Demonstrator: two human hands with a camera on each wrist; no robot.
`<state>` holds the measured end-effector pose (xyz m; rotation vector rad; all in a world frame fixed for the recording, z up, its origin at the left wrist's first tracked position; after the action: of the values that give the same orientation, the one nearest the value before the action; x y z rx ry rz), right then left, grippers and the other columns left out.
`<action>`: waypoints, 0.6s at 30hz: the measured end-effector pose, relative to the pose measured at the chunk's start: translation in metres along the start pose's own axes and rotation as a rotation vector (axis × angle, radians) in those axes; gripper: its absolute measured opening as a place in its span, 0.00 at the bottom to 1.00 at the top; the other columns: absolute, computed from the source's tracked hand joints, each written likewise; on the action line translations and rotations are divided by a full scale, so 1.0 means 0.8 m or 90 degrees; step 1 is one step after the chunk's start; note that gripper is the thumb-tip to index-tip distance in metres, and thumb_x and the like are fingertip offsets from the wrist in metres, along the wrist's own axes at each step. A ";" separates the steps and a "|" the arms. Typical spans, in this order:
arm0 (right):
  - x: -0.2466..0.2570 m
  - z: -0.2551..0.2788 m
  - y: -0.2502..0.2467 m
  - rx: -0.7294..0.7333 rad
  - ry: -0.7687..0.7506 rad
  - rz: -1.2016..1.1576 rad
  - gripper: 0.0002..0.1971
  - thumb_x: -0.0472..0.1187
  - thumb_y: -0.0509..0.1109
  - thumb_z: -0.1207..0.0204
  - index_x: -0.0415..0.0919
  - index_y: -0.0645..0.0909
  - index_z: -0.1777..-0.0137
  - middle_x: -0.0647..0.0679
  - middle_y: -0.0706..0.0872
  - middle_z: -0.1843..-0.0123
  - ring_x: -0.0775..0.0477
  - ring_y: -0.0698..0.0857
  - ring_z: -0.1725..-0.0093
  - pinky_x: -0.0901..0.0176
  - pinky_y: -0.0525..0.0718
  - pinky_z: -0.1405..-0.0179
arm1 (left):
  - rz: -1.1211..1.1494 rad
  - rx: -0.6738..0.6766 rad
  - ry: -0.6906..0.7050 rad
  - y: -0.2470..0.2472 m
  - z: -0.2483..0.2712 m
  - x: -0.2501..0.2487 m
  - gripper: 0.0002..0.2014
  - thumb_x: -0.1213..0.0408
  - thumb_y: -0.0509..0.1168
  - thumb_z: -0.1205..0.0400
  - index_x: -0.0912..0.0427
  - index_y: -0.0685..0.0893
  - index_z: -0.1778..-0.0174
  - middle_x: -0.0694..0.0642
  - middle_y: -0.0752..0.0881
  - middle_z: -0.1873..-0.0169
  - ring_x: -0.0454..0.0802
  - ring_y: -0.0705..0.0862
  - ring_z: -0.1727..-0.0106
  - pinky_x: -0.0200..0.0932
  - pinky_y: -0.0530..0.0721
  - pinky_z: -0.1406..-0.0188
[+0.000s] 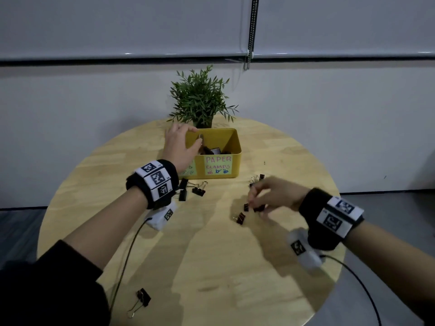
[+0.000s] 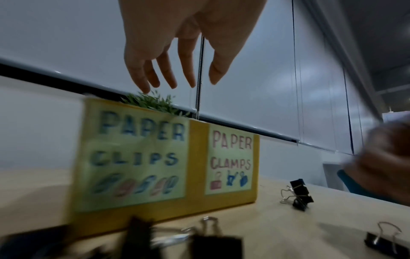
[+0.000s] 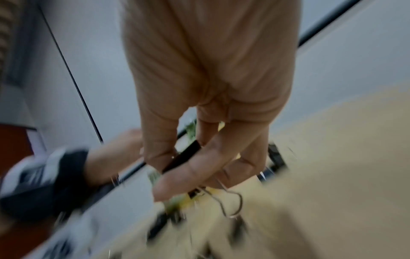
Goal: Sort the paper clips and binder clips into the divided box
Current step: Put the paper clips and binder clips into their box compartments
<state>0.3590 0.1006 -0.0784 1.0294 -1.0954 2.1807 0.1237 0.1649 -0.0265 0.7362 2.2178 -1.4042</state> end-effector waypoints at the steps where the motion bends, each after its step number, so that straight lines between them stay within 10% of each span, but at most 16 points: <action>1: 0.018 -0.005 -0.013 -0.017 -0.021 -0.012 0.02 0.29 0.71 0.25 0.34 0.83 0.55 0.44 0.86 0.61 0.53 0.86 0.67 0.60 0.90 0.59 | -0.010 -0.006 -0.008 -0.011 0.004 0.010 0.12 0.60 0.66 0.19 0.58 0.81 0.41 0.58 0.76 0.36 0.55 0.70 0.29 0.45 0.66 0.33; 6: 0.124 -0.045 -0.062 -0.230 -0.172 -0.048 0.02 0.29 0.72 0.26 0.34 0.83 0.58 0.44 0.85 0.58 0.50 0.86 0.65 0.66 0.90 0.64 | -0.045 -0.068 -0.071 -0.055 0.016 0.073 0.06 0.70 0.64 0.22 0.62 0.86 0.55 0.61 0.87 0.54 0.59 0.84 0.50 0.51 0.84 0.46; 10: 0.166 -0.089 -0.059 -0.298 -0.206 -0.011 0.01 0.34 0.72 0.24 0.38 0.84 0.54 0.49 0.83 0.56 0.49 0.86 0.61 0.69 0.89 0.70 | -0.140 0.120 -0.217 -0.046 0.021 0.116 0.11 0.65 0.63 0.18 0.67 0.87 0.49 0.64 0.88 0.49 0.62 0.85 0.47 0.48 0.82 0.49; 14: 0.147 -0.100 -0.085 -0.389 -0.159 0.067 0.12 0.36 0.63 0.19 0.40 0.84 0.40 0.45 0.82 0.36 0.46 0.84 0.51 0.64 0.90 0.72 | -0.127 0.312 -0.308 -0.021 0.033 0.132 0.23 0.62 0.63 0.16 0.66 0.74 0.26 0.63 0.79 0.30 0.61 0.81 0.35 0.50 0.83 0.39; 18: 0.064 -0.080 -0.109 -0.353 0.130 0.286 0.16 0.36 0.64 0.20 0.31 0.80 0.35 0.37 0.82 0.33 0.35 0.86 0.45 0.55 0.90 0.72 | -0.126 0.401 -0.266 -0.001 0.039 0.128 0.25 0.59 0.70 0.21 0.66 0.77 0.29 0.65 0.79 0.32 0.59 0.80 0.36 0.46 0.79 0.40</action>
<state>0.3628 0.2069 -0.0233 0.3292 -1.8179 2.0382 0.0457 0.1582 -0.0996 0.3536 1.5595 -2.1651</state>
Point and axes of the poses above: each hand's wrist, its own z-axis away from the middle knuckle, its own y-axis out of the palm, x = y × z, the point moved 4 cm from there along -z, towards the middle knuckle
